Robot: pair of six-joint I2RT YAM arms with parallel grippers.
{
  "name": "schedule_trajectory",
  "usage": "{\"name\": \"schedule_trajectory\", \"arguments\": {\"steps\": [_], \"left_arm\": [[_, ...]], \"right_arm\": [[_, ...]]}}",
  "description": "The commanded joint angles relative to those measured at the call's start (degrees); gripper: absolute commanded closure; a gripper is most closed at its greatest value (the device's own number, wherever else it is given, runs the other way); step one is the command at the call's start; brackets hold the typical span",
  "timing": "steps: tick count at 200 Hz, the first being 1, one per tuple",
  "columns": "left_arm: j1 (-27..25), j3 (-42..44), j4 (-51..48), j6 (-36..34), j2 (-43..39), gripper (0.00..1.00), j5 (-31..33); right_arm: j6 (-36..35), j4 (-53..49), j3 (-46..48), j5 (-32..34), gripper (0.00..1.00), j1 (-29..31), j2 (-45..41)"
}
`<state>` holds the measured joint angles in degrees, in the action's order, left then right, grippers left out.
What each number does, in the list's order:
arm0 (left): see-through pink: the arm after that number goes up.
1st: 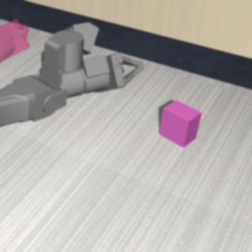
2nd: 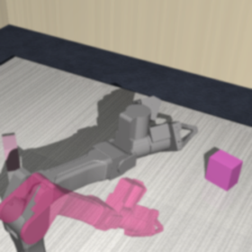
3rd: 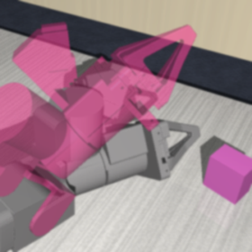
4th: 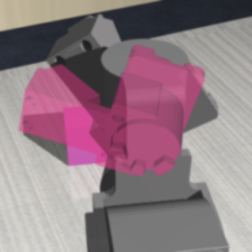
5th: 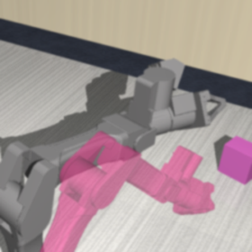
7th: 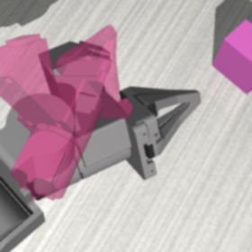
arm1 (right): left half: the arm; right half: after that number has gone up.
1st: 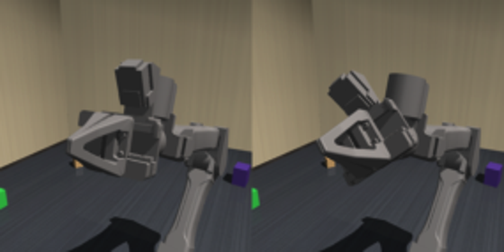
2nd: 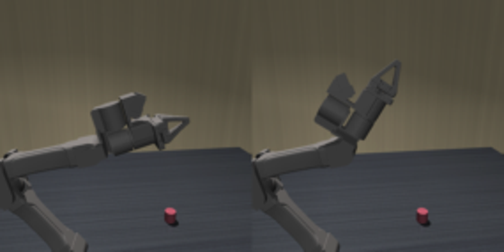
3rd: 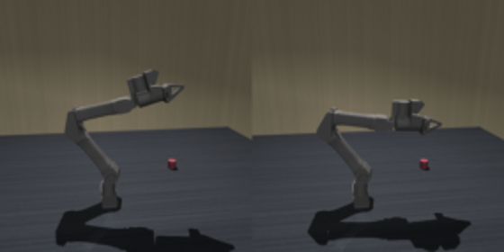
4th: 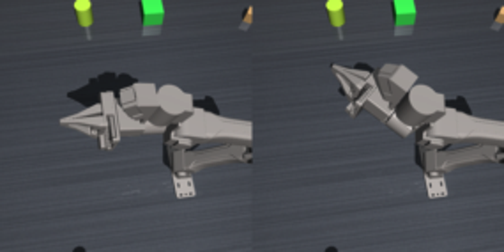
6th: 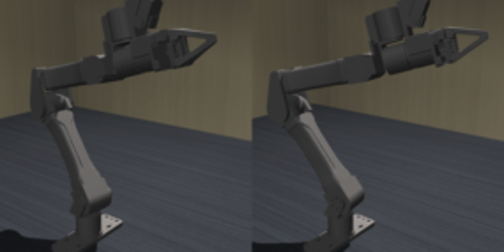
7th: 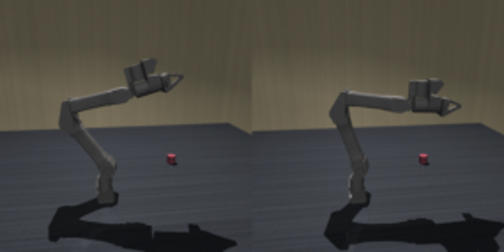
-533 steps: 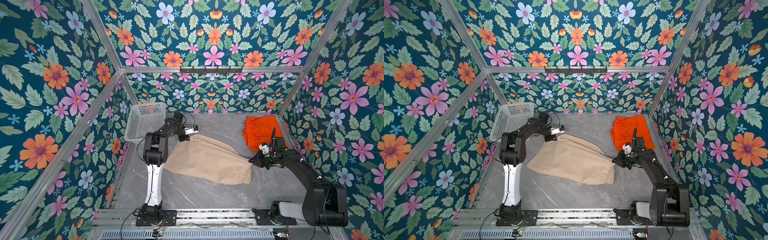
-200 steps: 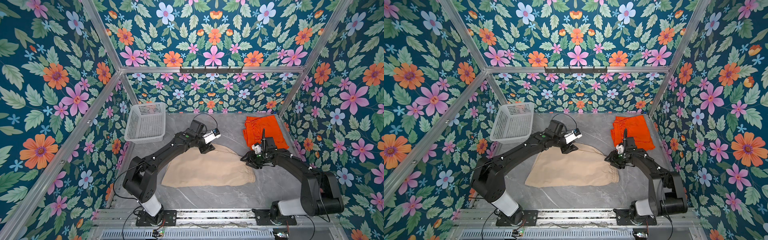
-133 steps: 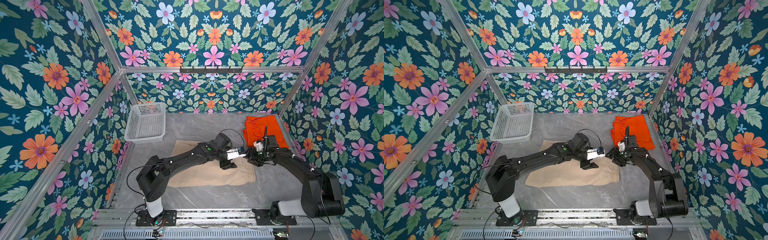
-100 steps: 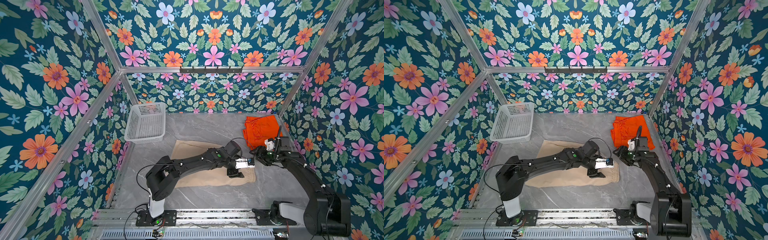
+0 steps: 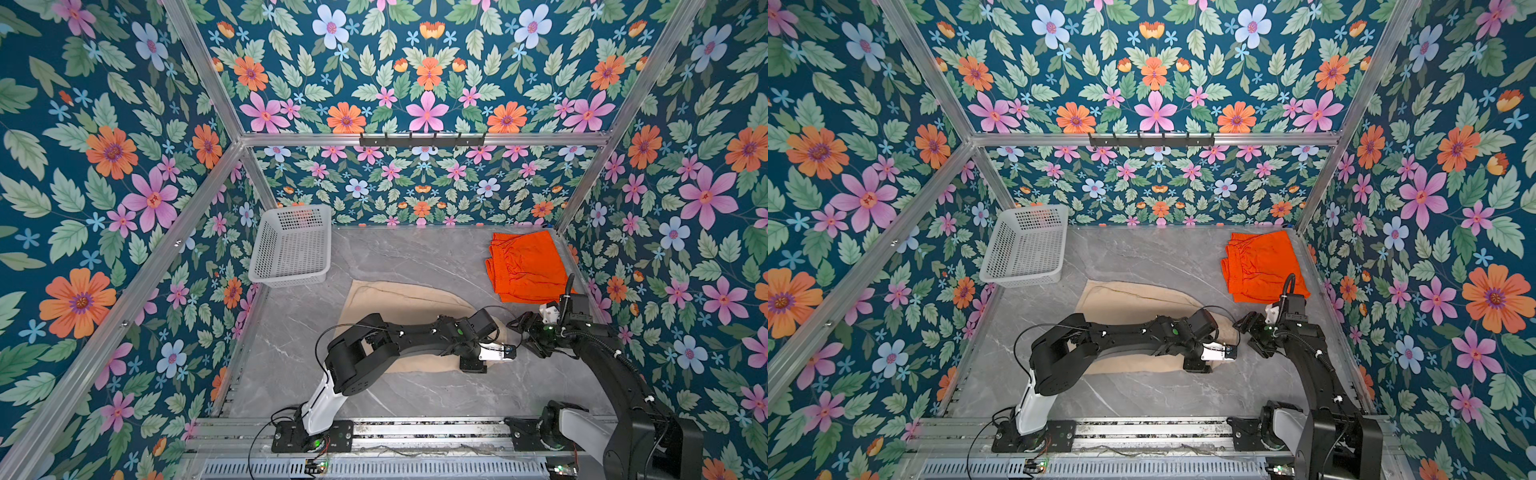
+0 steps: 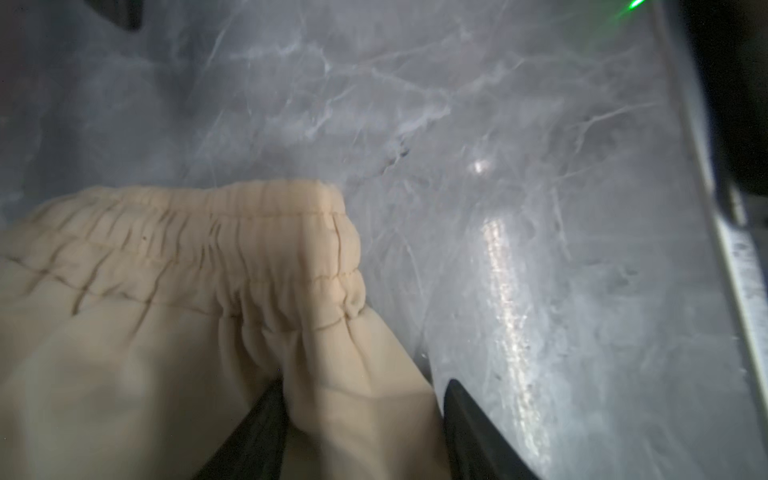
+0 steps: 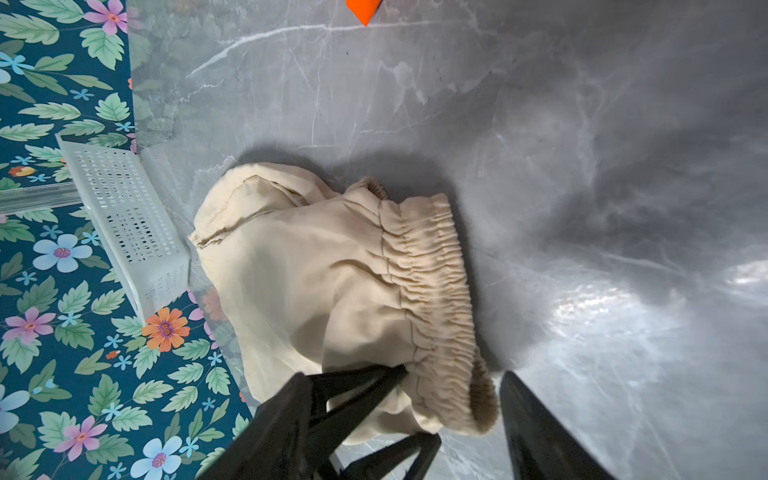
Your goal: Fold and stack the shorts
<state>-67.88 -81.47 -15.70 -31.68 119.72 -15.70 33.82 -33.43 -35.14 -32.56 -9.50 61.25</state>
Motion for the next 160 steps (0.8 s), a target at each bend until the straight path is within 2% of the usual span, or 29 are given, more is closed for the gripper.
{"name": "schedule_trajectory", "arguments": {"steps": [1,30,50,77,90,113,135,160], "left_arm": [[-0.06,1.06,3.33,3.50,0.38,0.51,4.42],[0.35,4.98,9.10,7.26,-1.21,0.80,3.95],[2.04,10.80,18.16,12.10,-5.13,0.90,-1.26],[5.03,20.75,36.54,20.61,-10.73,0.96,-8.44],[6.01,23.26,42.01,23.45,-11.79,0.98,-10.25],[7.36,26.30,48.66,27.11,-12.79,0.99,-12.91],[8.72,28.85,54.34,30.17,-13.33,0.99,-15.51],[8.77,28.74,53.13,28.59,-13.63,0.99,-16.26]], "right_arm": [[-0.07,-2.13,-0.23,0.56,0.27,-0.02,-0.26],[0.45,-3.29,-0.28,0.24,0.25,0.00,-0.48],[1.30,-4.43,-0.45,-1.15,0.24,0.00,-0.13],[5.73,-1.73,1.15,-6.62,0.23,0.00,-0.36],[9.11,1.65,2.84,-10.28,0.23,0.00,-0.52],[16.37,9.91,6.37,-16.21,0.23,0.83,-1.04],[20.94,14.14,7.47,-16.78,0.22,3.46,-1.92],[25.04,18.97,8.57,-16.60,0.22,5.56,-0.93]]}}
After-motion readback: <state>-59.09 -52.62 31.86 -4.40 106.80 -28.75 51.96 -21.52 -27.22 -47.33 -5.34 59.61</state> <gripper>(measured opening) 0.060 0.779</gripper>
